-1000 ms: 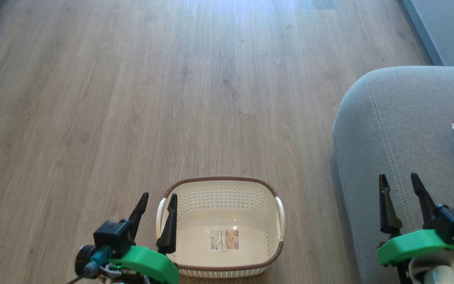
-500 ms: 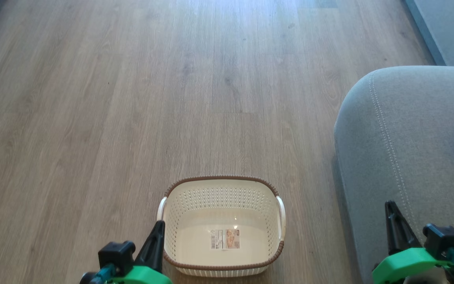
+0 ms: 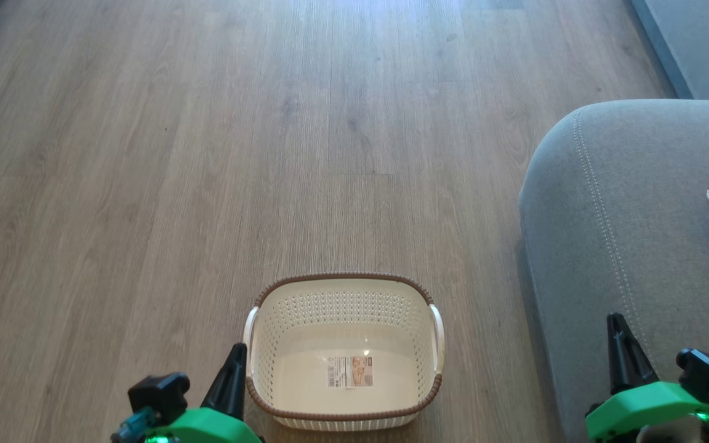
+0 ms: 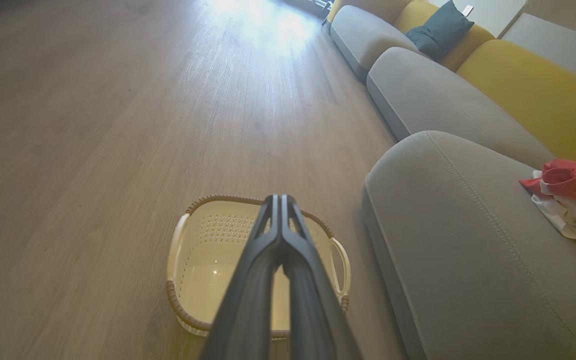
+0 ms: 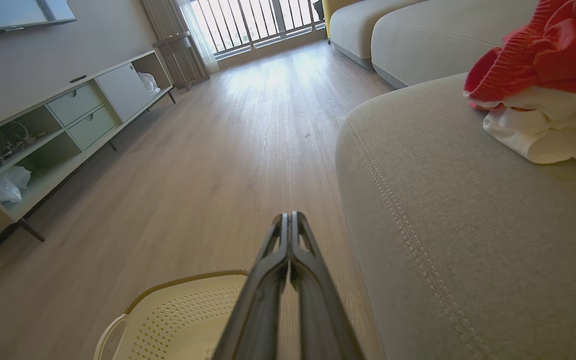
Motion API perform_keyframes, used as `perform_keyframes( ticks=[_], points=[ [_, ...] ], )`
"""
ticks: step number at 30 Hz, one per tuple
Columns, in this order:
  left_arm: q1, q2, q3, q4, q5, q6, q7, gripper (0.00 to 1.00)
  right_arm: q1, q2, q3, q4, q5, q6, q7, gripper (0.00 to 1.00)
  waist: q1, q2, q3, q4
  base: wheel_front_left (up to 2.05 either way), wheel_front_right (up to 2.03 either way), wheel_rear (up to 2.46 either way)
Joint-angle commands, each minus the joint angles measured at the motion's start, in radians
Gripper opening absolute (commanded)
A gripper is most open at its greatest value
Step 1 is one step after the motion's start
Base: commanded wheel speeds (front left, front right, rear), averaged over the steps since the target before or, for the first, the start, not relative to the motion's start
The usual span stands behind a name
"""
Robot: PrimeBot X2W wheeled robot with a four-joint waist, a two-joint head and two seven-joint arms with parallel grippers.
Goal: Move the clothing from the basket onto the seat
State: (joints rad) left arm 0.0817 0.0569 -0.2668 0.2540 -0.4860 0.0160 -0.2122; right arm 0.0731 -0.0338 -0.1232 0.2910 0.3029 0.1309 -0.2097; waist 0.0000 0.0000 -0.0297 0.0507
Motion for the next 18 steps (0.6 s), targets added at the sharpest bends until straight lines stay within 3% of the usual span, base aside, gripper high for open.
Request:
perform_keyframes(
  ticks=[1,18],
  points=[
    [-0.055,0.005,0.018,-0.027,-0.031,-0.008,0.004,0.0,-0.046,-0.004,0.0,-0.036,0.036,0.0,0.008,0.0,0.0,0.0,0.0,-0.001,0.0,0.0,0.0],
    [-0.076,0.012,0.063,-0.023,-0.214,-0.03,0.045,0.0,-0.067,-0.006,0.002,-0.038,0.236,0.0,0.057,0.0,0.0,0.0,0.006,-0.009,0.0,0.0,0.0]
  ],
)
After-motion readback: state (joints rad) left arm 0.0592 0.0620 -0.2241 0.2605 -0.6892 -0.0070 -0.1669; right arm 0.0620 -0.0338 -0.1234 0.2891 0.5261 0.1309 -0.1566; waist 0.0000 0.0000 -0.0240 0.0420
